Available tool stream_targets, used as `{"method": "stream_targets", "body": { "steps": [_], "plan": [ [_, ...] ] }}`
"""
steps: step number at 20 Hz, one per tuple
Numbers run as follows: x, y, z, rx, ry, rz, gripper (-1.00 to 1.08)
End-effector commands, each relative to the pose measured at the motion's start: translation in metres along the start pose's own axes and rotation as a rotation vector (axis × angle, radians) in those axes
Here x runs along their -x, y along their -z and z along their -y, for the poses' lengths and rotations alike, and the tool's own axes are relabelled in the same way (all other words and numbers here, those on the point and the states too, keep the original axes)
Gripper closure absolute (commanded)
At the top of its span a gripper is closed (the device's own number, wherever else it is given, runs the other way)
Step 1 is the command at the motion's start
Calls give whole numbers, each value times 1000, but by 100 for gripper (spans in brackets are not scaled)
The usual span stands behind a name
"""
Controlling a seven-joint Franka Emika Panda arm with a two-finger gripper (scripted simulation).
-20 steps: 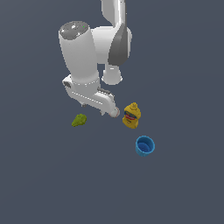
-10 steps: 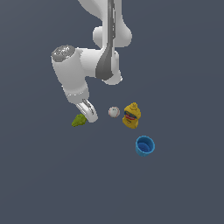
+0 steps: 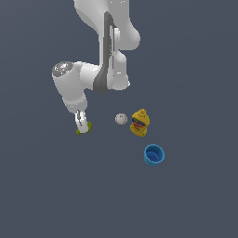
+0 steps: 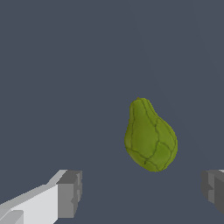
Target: Pick up a designated object from a clutter of objects.
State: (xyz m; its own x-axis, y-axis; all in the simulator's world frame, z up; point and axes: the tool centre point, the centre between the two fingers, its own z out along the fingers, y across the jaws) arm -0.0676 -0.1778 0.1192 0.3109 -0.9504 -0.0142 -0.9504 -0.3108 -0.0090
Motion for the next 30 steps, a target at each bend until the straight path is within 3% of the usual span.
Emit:
{"method": "stream_targets", "body": {
  "steps": [1, 11, 18, 30],
  "plan": [
    [-6, -9, -10, 2, -72, -5, -92],
    [-17, -27, -32, 7, -215, -15, -92],
    [-17, -32, -32, 8, -213, -14, -92],
    [-17, -74, -34, 8, -219, -15, -92]
  ]
}}
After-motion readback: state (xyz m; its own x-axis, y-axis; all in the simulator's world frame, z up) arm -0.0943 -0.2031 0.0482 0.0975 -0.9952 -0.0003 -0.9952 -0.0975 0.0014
